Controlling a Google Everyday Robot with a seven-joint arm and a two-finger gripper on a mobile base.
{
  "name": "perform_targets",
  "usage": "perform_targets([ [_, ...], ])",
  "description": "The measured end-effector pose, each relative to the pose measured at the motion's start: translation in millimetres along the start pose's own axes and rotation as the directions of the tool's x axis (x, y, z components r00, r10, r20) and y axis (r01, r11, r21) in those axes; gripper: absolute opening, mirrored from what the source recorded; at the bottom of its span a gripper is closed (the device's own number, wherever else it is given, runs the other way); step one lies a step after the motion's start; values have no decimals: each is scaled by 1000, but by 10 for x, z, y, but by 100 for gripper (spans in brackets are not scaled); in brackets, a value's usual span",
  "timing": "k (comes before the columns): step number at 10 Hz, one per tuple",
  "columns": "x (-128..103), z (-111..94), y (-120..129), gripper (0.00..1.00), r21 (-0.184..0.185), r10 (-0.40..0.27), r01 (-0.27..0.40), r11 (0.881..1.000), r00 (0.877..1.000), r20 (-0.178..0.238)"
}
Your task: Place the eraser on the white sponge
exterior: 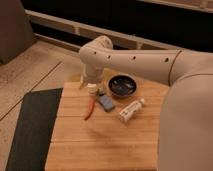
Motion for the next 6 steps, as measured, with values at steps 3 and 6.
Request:
perform_targets([
  [3,-199,175,-246,65,100,-1,-2,995,1000,28],
  [6,-525,298,-452,65,144,16,-22,989,999,41],
])
